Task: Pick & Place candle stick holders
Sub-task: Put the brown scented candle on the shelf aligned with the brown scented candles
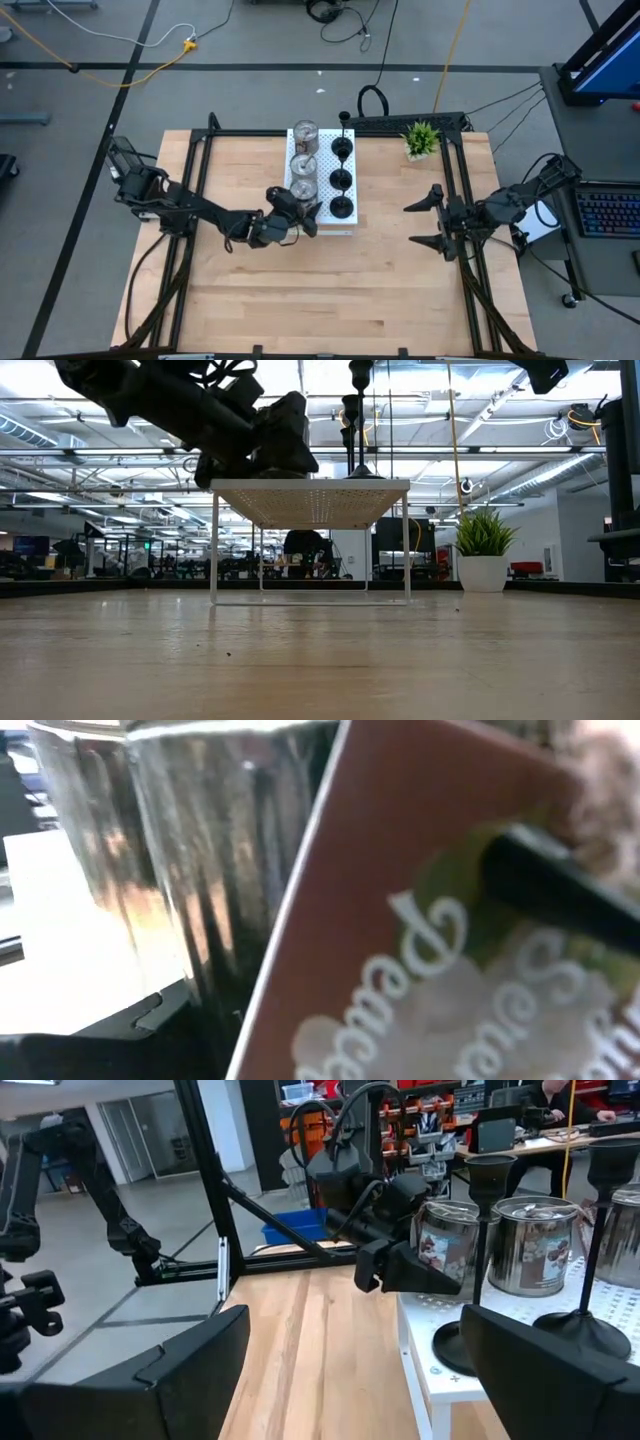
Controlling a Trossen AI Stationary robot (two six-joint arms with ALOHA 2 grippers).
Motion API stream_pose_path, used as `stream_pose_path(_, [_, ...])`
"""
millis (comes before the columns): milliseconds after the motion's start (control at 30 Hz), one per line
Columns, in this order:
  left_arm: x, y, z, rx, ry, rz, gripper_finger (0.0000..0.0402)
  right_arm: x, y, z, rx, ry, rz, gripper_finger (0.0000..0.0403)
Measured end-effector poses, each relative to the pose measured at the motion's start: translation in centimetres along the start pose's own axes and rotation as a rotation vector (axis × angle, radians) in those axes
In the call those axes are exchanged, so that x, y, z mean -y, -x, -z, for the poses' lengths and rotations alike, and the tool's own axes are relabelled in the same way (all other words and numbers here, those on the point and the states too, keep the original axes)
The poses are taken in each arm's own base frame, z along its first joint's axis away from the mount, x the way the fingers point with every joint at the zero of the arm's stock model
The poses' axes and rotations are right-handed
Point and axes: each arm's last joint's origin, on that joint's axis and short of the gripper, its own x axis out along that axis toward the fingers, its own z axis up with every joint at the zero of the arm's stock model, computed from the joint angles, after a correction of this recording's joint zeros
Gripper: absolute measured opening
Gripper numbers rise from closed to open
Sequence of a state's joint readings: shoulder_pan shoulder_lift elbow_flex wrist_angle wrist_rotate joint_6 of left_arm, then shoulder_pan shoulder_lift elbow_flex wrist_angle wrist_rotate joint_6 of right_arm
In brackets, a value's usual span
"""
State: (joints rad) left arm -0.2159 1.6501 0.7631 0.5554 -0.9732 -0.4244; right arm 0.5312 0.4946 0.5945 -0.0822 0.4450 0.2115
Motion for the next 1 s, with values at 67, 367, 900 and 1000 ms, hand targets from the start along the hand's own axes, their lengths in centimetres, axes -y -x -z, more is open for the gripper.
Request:
stream_pose_path(67, [-0.06,-0.17,-0.02,-0.009,0.003,0.016,0.0361,0.00,0.00,0.00,0.000,0.013,0.000,0.0354])
stream_pose_path(367, [0.14,-0.03,0.02,-0.022,0.004,0.050,0.0388,0.00,0.00,0.00,0.000,0.015,0.000,0.0354])
stream_pose_path(900, [0.01,0.15,-0.53,-0.003,-0.037,0.029,0.0395,0.00,0.00,0.00,0.000,0.015,-0.001,0.0354])
stream_pose_path(1000, [-0.16,0.18,-0.88,0.013,-0.049,-0.001,0.0392,0.00,-0.01,0.00,0.000,0.015,-0.001,0.0354])
